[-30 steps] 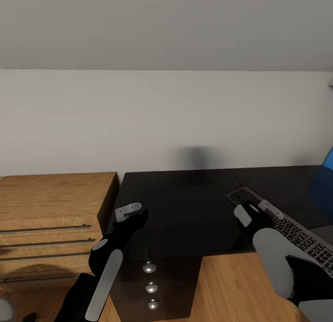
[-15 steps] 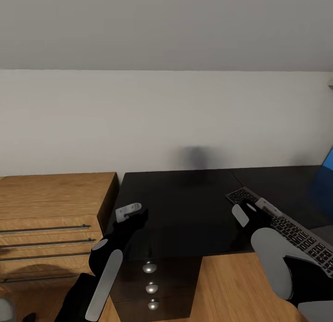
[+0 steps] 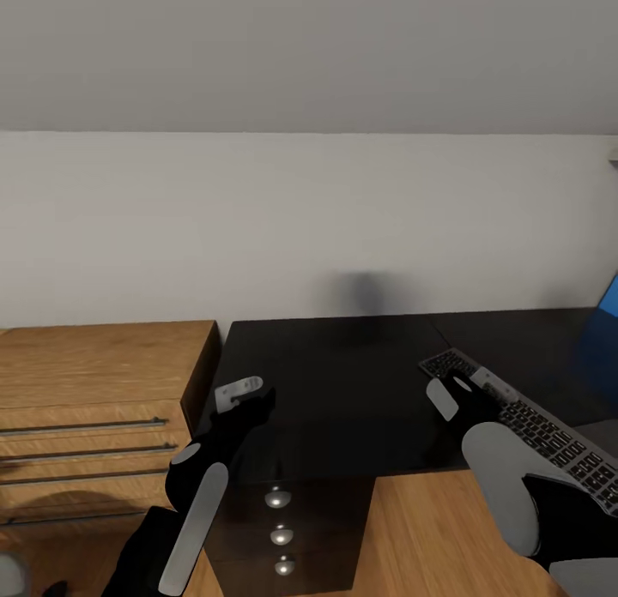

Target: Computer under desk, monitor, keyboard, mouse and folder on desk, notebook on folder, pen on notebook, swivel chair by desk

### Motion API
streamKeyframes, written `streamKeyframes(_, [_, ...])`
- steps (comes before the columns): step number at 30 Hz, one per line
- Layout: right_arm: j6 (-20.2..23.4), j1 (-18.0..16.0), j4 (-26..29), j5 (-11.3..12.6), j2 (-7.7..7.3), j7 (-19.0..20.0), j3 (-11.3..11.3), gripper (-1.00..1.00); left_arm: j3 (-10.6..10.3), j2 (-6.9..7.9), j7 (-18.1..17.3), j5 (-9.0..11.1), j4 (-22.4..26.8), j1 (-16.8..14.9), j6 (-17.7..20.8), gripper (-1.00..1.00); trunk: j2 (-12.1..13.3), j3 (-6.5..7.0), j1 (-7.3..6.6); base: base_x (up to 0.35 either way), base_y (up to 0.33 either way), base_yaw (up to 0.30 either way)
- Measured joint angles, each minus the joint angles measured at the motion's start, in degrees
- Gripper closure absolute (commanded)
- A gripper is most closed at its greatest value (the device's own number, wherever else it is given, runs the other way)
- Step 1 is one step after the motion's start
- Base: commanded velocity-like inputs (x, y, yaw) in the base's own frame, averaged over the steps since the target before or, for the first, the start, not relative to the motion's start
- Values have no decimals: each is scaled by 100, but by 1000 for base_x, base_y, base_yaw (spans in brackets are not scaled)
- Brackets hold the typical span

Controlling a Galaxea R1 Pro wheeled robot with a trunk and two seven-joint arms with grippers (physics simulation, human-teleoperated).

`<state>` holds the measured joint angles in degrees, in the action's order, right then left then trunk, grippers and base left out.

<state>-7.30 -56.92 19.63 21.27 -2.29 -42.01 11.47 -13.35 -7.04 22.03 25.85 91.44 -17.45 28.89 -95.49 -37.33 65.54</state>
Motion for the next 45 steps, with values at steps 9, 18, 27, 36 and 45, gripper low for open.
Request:
streamKeyframes(9, [-7, 0, -3, 0, 1, -1, 0, -100, 2, 0, 0, 0, -2, 0, -2, -100, 361, 162, -198, 0, 0, 0])
streamKeyframes(18, [-9, 0, -4, 0, 8, 3, -6, -100, -3, 0, 0, 0, -2, 0, -7, -100, 722, 323, -395, 0, 0, 0])
streamKeyframes(27, [-9, 0, -4, 1, 2, 5, -24, -100, -8, -4, 0, 0, -10, 0, -4, -100, 924, 414, -506, 0, 0, 0])
streamKeyframes(36, [-9, 0, -4, 1, 1, 0, -26, -100, -91, 0, 0, 0, -11, 0, -10, -100, 924, 414, -506, 0, 0, 0])
streamKeyframes(45, [-11, 0, -4, -1, 1, 7, -26, -100, -100, -1, 0, 0, -11, 0, -11, -100, 924, 414, -506, 0, 0, 0])
